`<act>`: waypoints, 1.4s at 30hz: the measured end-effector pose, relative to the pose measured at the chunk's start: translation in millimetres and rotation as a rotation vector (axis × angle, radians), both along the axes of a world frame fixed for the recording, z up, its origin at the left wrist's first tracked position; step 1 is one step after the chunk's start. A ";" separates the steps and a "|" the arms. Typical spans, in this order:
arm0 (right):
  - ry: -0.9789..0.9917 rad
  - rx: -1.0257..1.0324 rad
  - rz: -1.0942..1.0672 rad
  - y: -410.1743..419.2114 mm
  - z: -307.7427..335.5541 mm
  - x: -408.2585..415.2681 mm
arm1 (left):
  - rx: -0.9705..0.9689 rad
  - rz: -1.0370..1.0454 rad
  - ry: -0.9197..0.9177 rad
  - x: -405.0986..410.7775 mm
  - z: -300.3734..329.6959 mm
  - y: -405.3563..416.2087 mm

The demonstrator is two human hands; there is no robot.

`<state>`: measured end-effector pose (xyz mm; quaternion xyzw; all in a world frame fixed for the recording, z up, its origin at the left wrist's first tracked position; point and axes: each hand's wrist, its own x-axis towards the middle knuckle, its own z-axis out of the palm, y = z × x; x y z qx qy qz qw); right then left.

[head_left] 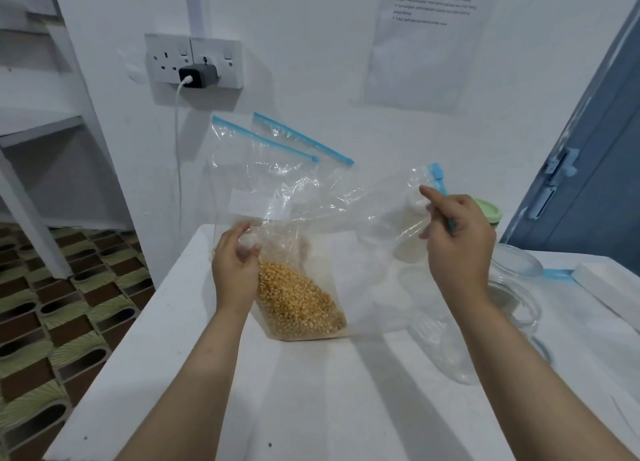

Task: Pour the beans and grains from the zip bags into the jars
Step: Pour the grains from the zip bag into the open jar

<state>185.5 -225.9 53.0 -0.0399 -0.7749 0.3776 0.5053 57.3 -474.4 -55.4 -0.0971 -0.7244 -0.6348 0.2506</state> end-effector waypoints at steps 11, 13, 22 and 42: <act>0.067 0.227 0.003 -0.2 65.8 1.7 | 0.199 0.023 0.066 -13.0 66.1 6.2; 0.060 0.246 0.027 -1.3 81.0 1.5 | 0.236 0.022 0.074 -14.8 76.4 7.6; 0.000 0.212 0.017 21.5 92.1 11.7 | 0.336 -0.030 0.161 -17.4 128.1 22.7; 0.073 0.026 -0.014 86.6 100.3 38.9 | 0.401 -0.025 0.215 8.1 203.8 94.8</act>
